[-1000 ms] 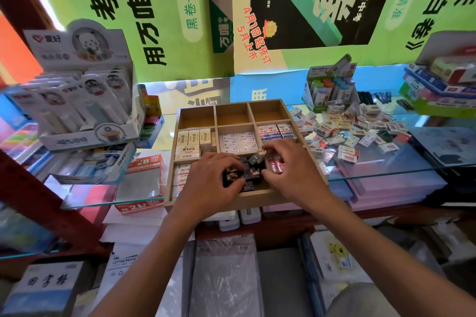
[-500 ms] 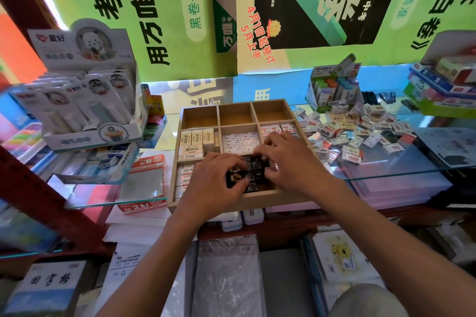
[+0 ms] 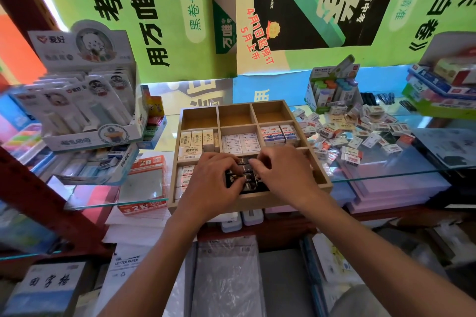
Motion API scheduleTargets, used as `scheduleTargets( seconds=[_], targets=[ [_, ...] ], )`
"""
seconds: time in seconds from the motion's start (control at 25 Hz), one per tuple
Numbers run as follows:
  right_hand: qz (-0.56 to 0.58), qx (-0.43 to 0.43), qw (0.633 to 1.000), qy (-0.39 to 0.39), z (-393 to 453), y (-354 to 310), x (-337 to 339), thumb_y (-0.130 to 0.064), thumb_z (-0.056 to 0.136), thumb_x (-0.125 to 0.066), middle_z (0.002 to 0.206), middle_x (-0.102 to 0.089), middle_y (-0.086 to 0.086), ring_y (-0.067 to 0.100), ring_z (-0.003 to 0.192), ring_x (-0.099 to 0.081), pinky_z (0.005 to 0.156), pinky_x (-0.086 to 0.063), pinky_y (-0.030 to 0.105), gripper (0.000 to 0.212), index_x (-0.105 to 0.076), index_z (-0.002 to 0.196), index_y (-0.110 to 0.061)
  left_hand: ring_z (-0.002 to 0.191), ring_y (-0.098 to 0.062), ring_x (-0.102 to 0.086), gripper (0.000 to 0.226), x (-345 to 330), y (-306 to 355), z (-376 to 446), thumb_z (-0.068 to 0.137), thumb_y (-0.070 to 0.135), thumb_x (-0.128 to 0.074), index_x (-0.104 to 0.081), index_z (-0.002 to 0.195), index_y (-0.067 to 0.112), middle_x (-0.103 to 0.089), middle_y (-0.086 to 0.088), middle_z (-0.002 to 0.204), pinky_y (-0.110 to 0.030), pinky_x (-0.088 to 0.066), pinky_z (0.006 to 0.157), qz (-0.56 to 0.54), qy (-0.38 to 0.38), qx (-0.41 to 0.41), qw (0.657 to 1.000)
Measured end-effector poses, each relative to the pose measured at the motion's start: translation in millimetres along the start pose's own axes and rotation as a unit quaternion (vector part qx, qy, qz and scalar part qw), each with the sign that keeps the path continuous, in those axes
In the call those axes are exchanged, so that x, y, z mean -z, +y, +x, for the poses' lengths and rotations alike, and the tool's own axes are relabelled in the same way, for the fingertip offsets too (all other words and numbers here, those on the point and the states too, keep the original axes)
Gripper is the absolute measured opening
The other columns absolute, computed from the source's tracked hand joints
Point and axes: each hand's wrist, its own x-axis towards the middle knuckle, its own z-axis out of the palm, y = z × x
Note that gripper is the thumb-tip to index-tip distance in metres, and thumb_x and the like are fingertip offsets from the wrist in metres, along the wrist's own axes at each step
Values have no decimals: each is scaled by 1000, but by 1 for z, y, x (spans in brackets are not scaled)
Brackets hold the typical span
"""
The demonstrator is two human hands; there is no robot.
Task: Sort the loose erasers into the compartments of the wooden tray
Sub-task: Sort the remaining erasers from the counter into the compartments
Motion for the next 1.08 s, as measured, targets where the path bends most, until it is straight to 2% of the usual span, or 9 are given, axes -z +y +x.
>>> scheduleTargets(
  seconds=[0.08, 0.16, 0.28, 0.4, 0.52, 0.68, 0.76, 0.92, 1.08],
  targets=[
    [12, 22, 998, -50, -1, 7, 7, -38, 92, -59, 96, -67, -8, 12, 103, -50, 78, -42, 29, 18, -71, 100, -27, 111, -5, -38, 14, 0, 0, 0, 83, 26, -74, -66, 94, 23, -64, 7, 118, -26, -33, 96, 5, -2, 0, 1000],
    [11, 47, 993, -104, -2, 14, 15, -34, 90, -61, 112, -67, -8, 14, 113, -46, 89, -42, 32, 27, -69, 115, -27, 110, -5, -37, 12, 0, 0, 0, 84, 21, -72, -67, 95, 22, -64, 7, 116, -25, -32, 92, 0, -4, 1, 1000],
    [-21, 60, 992, -113, -2, 15, 16, -38, 92, -63, 125, -61, -2, 17, 118, -46, 96, -42, 35, 36, -62, 127, -32, 109, -5, -36, 15, 2, 1, 1, 87, 12, -65, -63, 95, 24, -59, 11, 111, -25, -30, 89, -22, -3, 6, 1000],
    [-37, 70, 991, -112, -4, 13, 18, -40, 93, -61, 122, -56, 4, 20, 117, -47, 96, -43, 37, 36, -60, 128, -32, 110, -5, -36, 19, 4, 3, -1, 90, 15, -58, -55, 102, 29, -51, 14, 110, -26, -29, 88, -37, -9, 15, 999],
    [-32, 92, 982, -162, -2, 16, 25, -37, 89, -63, 126, -61, -2, 20, 119, -42, 97, -41, 38, 44, -58, 133, -29, 112, -5, -35, 29, 2, 2, 0, 87, 25, -50, -60, 113, 23, -56, 8, 118, -25, -29, 90, -28, -11, 14, 999],
    [-70, 95, 988, -100, 7, 18, 14, -46, 88, -68, 118, -63, -1, 19, 113, -45, 89, -43, 36, 35, -64, 120, -33, 113, -3, -32, 26, 2, 2, 0, 92, 12, -57, -61, 117, 19, -58, 2, 125, -25, -27, 94, -19, -4, 9, 1000],
    [-68, 106, 988, -92, 8, 20, 11, -48, 87, -67, 114, -62, -1, 18, 111, -45, 83, -37, 33, 35, -65, 118, -31, 113, -2, -31, 26, 2, 2, -1, 92, 12, -57, -61, 117, 19, -57, 2, 126, -25, -27, 94, -17, 3, 8, 1000],
    [-25, 109, 987, -118, 6, 32, 16, -35, 85, -69, 119, -61, -1, 17, 113, -43, 91, -40, 35, 43, -61, 127, -31, 114, -2, -30, 30, 0, 2, 0, 90, 23, -49, -60, 118, 19, -56, 2, 128, -25, -28, 95, -21, 3, 14, 1000],
    [-28, 88, 990, -108, 8, 29, 11, -32, 86, -69, 116, -57, 2, 18, 115, -45, 92, -43, 36, 38, -61, 123, -35, 114, -2, -31, 26, 0, 2, 0, 94, 19, -52, -60, 118, 18, -56, 2, 128, -25, -28, 96, -16, 10, 13, 1000]
  ],
)
